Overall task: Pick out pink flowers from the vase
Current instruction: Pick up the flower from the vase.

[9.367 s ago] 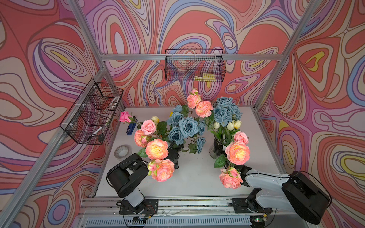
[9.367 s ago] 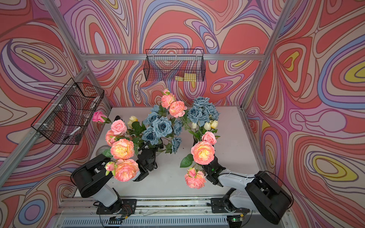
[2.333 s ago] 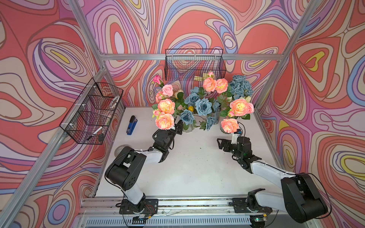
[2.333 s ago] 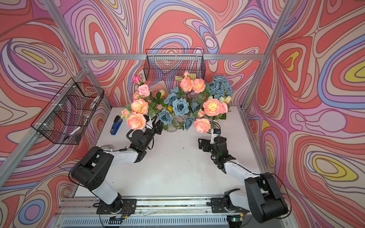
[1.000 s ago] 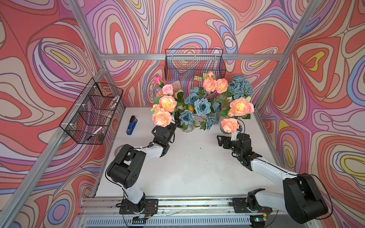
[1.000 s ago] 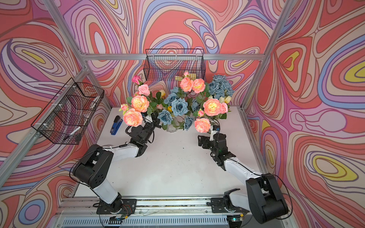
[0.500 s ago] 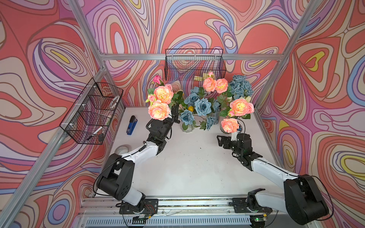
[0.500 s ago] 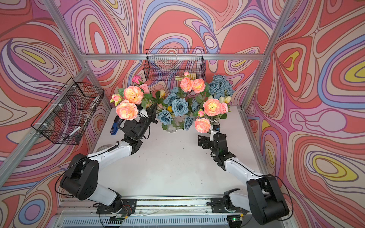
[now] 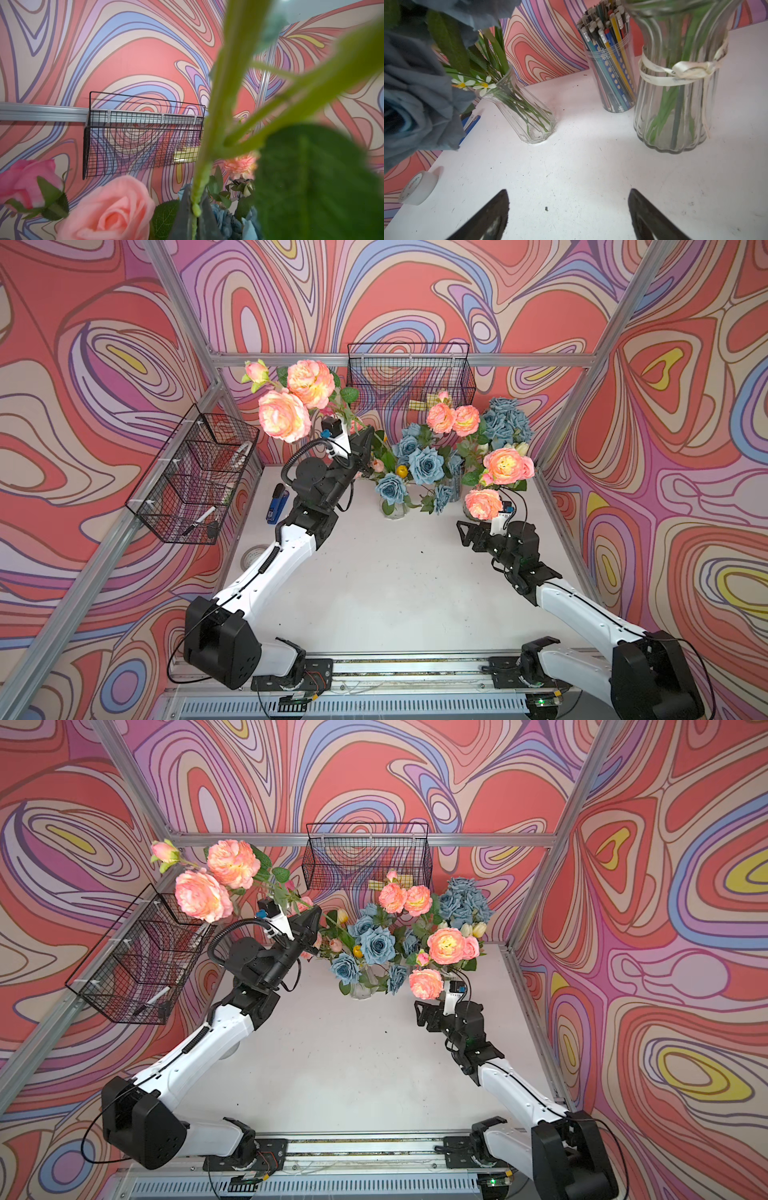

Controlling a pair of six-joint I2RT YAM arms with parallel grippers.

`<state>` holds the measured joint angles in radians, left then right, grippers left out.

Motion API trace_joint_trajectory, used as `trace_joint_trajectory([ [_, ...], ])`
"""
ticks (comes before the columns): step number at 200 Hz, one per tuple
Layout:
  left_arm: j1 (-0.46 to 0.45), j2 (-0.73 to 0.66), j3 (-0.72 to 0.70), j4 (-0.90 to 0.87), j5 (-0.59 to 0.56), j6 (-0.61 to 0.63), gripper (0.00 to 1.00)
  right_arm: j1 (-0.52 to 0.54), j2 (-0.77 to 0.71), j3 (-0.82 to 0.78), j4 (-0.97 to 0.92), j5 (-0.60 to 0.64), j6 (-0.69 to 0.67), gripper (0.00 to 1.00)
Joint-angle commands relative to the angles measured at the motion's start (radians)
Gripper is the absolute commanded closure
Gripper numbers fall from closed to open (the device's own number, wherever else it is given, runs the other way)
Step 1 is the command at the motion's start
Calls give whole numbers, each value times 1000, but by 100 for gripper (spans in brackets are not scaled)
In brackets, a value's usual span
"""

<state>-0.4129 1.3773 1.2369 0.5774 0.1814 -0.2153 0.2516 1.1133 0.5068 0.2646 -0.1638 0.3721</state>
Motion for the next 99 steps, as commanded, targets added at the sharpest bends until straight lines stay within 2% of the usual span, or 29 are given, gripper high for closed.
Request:
trace_joint_trajectory([
  [1, 2, -37, 53, -89, 42, -25, 100, 6, -21, -10, -9, -34, 8, 9],
  [56, 2, -90, 150, -142, 55, -44, 100, 6, -96, -45, -16, -69, 30, 8],
  [99, 1, -138, 169, -214, 39, -75, 100, 8, -134, -43, -62, -88, 42, 8],
])
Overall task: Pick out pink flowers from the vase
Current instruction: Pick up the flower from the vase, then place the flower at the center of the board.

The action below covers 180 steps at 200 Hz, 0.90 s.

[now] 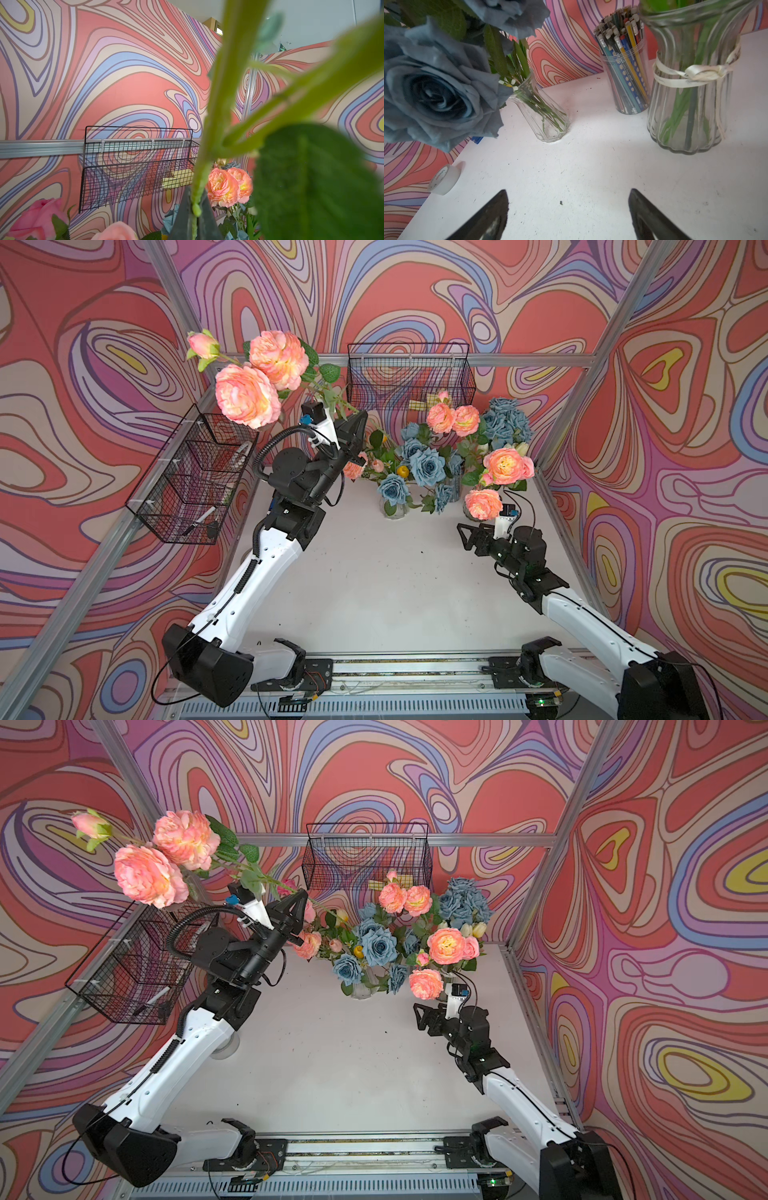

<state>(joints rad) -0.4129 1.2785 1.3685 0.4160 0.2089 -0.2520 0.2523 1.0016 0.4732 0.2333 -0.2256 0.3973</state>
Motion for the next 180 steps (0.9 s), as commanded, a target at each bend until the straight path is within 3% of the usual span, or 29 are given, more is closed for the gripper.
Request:
trace_joint_trajectory([
  [1, 1, -41, 38, -54, 13, -40, 100, 7, -23, -10, -31, -28, 18, 9],
  [31, 1, -79, 14, -74, 84, -62, 100, 7, -45, -23, -31, -50, 27, 8],
  [68, 1, -114, -98, 89, 214, -130, 100, 7, -47, -56, 0, -66, 43, 8],
  [97, 2, -158, -128, 115, 191, -114, 100, 7, -18, -29, -18, -71, 49, 8],
  [180, 2, -183, 9, -165, 337, -54, 100, 10, -57, -43, -19, -81, 63, 8],
])
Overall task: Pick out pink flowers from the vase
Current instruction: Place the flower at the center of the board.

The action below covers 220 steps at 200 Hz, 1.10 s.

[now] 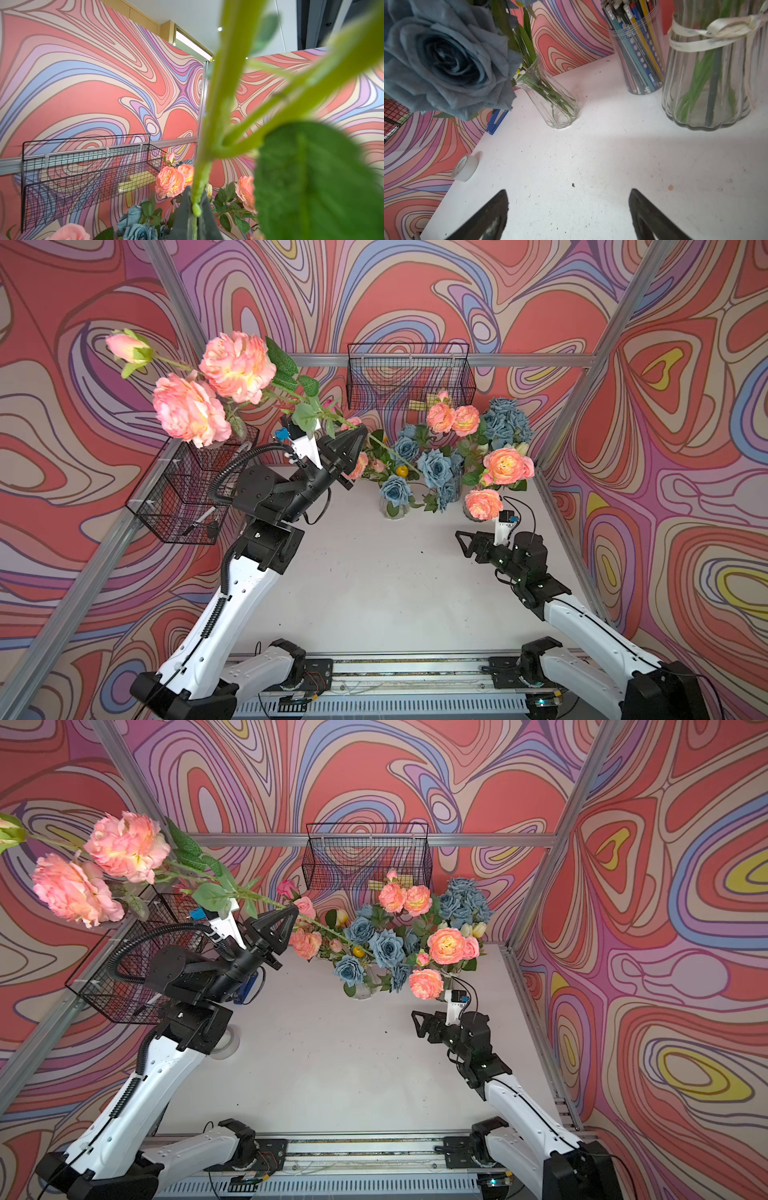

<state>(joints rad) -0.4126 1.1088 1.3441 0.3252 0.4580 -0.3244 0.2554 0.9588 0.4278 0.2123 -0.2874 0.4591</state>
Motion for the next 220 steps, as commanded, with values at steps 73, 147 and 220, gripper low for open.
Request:
trace_joint_trajectory([
  [73, 1, -9, -115, -33, 326, -18, 100, 8, 7, -17, 106, -139, 2, 2],
  [147, 1, 196, -230, 299, 483, -241, 100, 8, 130, 20, 286, -356, 79, 2],
  [220, -15, 268, -383, 512, 527, -430, 100, 8, 115, 33, 384, -464, 145, 8],
])
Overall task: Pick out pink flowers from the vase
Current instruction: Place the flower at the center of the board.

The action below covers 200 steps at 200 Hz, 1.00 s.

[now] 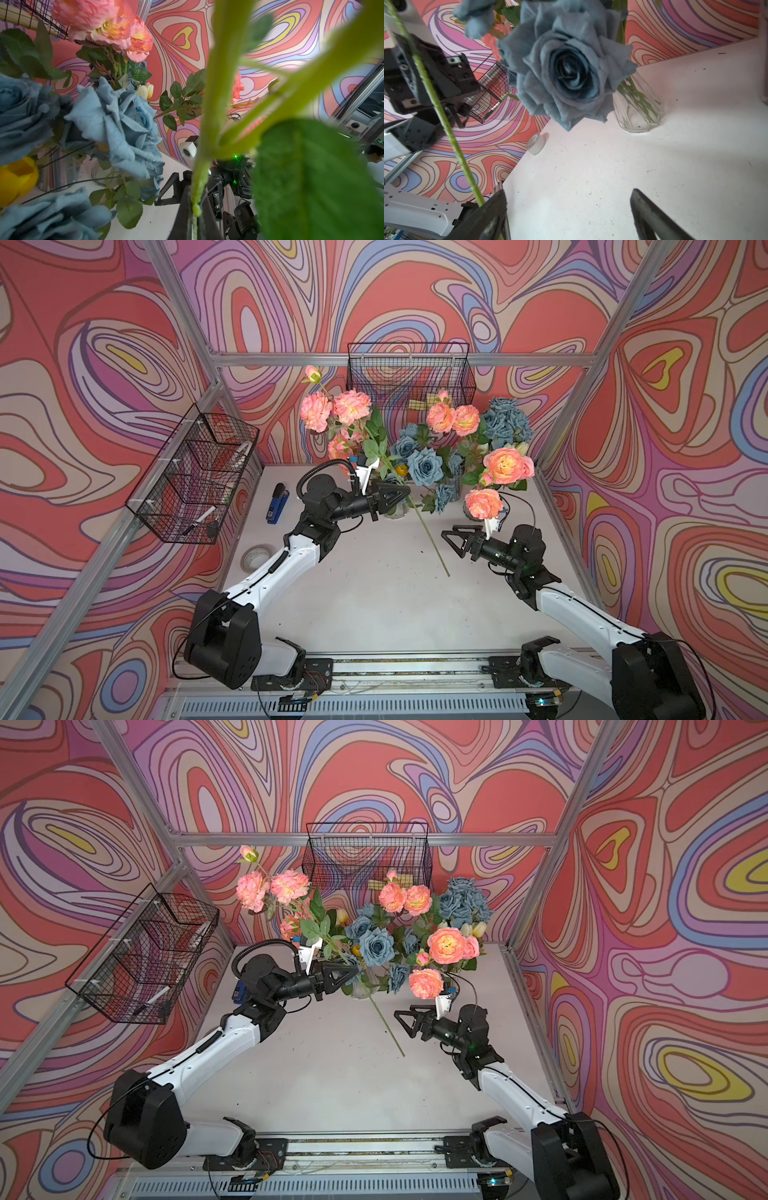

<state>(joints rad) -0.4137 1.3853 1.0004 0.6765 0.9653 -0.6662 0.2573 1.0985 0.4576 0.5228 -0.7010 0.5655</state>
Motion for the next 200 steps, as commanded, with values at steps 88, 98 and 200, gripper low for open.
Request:
trace_joint_trajectory([
  [88, -176, -101, -105, -242, -232, 232, 100, 78, -104, -13, 52, -45, 47, 18],
  [98, -181, -107, -115, -236, -259, 238, 100, 84, -112, -2, 28, -37, 34, 20],
  [200, -240, -213, -212, -192, -563, 333, 100, 165, -39, 66, -106, 54, -57, 27],
])
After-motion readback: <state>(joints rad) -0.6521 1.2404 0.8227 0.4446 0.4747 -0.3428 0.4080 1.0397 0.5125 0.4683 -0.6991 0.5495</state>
